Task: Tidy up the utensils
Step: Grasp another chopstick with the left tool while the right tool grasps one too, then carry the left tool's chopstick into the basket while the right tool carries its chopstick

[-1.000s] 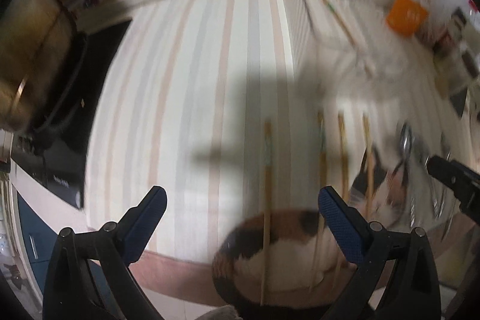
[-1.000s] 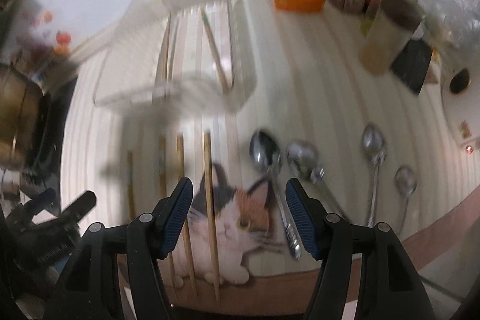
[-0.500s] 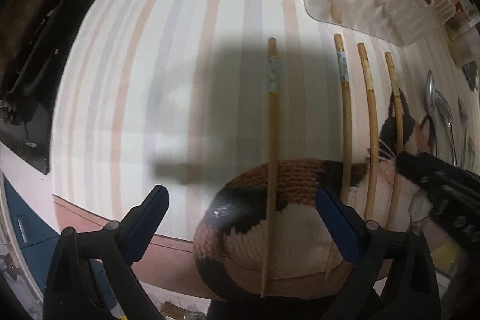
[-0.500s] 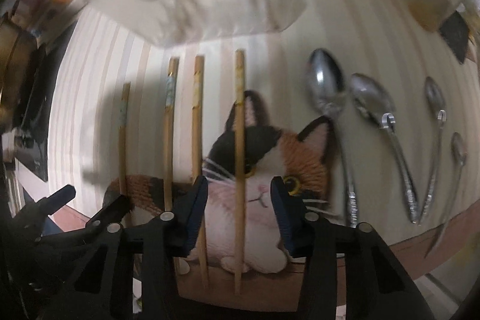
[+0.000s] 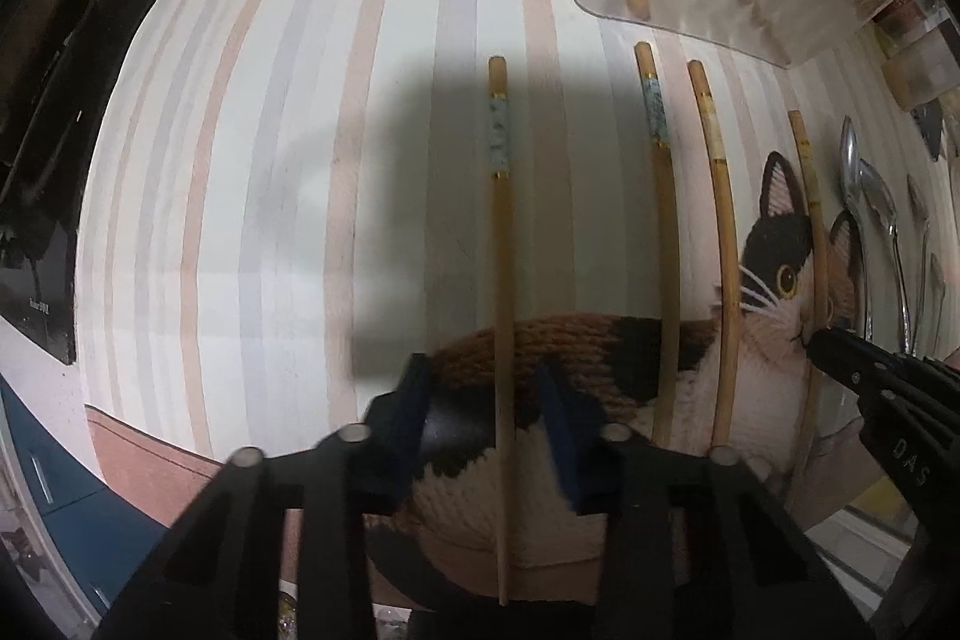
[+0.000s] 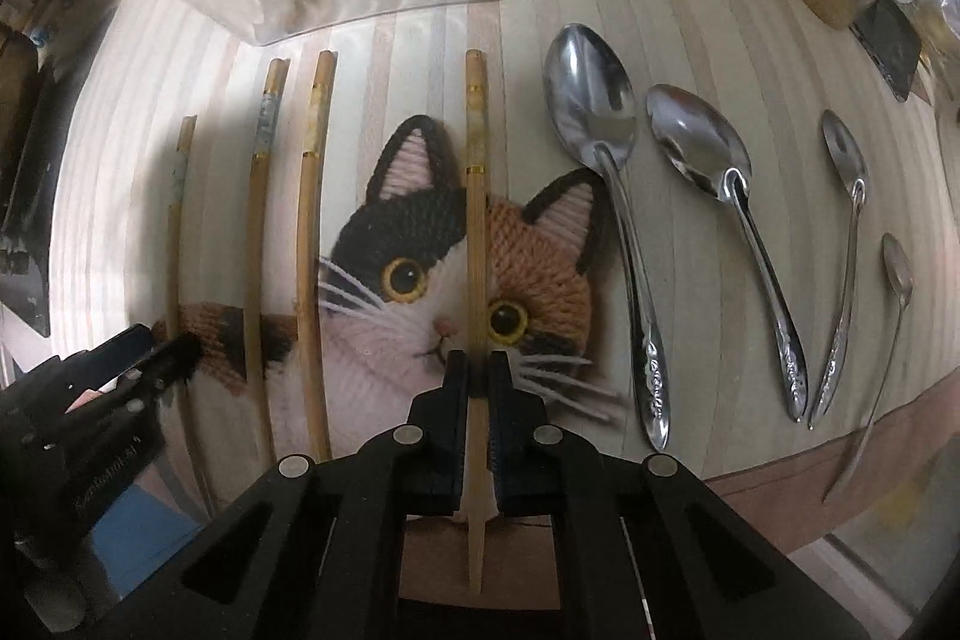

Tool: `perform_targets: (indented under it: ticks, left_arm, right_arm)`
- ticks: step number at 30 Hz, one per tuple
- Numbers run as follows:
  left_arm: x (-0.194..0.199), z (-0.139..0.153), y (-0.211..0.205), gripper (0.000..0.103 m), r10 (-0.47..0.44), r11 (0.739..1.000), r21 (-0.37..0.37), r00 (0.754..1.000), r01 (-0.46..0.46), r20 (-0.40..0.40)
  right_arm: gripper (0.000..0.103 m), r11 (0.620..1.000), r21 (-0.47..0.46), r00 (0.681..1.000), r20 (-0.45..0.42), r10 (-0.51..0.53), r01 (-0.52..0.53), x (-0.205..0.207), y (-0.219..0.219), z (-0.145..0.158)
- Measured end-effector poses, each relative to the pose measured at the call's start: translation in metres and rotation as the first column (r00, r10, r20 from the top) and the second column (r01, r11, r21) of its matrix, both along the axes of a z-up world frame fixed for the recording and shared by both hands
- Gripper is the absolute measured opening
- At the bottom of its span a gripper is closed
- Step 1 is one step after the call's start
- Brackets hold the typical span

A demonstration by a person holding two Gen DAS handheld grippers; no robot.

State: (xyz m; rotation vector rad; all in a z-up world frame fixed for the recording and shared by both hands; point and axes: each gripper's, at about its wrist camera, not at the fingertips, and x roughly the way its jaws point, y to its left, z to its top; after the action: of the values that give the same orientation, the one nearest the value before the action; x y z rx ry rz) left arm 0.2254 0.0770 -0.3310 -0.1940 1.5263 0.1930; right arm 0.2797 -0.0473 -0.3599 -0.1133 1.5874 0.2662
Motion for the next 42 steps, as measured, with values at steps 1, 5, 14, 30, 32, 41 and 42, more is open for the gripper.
perform_targets:
  ticks: [1,5,14,30,32,41,42]
  left_arm:
    - [0.001,0.0,0.0,0.009,0.001,1.0,0.0,1.0,-0.001,0.003]
    - [0.0,0.003,0.004,0.005,0.003,1.0,-0.002,1.0,-0.003,0.003]
    - [0.0,0.002,0.005,0.005,0.005,1.0,0.002,1.0,-0.005,0.005]
    - [-0.008,0.057,0.025,0.005,0.039,0.999,0.022,0.995,-0.041,0.096]
    - [-0.009,0.071,0.03,0.005,0.048,0.998,0.021,0.992,-0.051,0.12]
    - [-0.014,0.142,0.045,0.005,0.067,0.998,0.003,0.967,-0.07,0.247]
    - [-0.009,0.149,0.043,0.005,0.066,0.998,-0.002,0.963,-0.068,0.26]
  right_arm:
    - [0.007,1.0,-0.007,1.0,0.008,0.007,-0.007,-0.003,0.001,-0.001]
    - [0.007,1.0,-0.016,1.0,0.015,0.014,-0.014,-0.005,0.003,-0.003]
    - [0.007,1.0,0.007,1.0,0.017,-0.012,0.012,-0.002,0.001,0.002]
    - [0.006,0.992,0.125,0.998,0.063,0.008,-0.016,-0.006,0.002,0.033]
    - [0.006,0.989,0.147,0.997,0.081,0.017,-0.028,-0.006,0.001,0.047]
    - [0.006,0.962,0.257,0.986,0.159,0.049,-0.089,-0.001,0.01,0.114]
    - [0.006,0.958,0.272,0.984,0.17,0.045,-0.09,0.002,0.01,0.124]
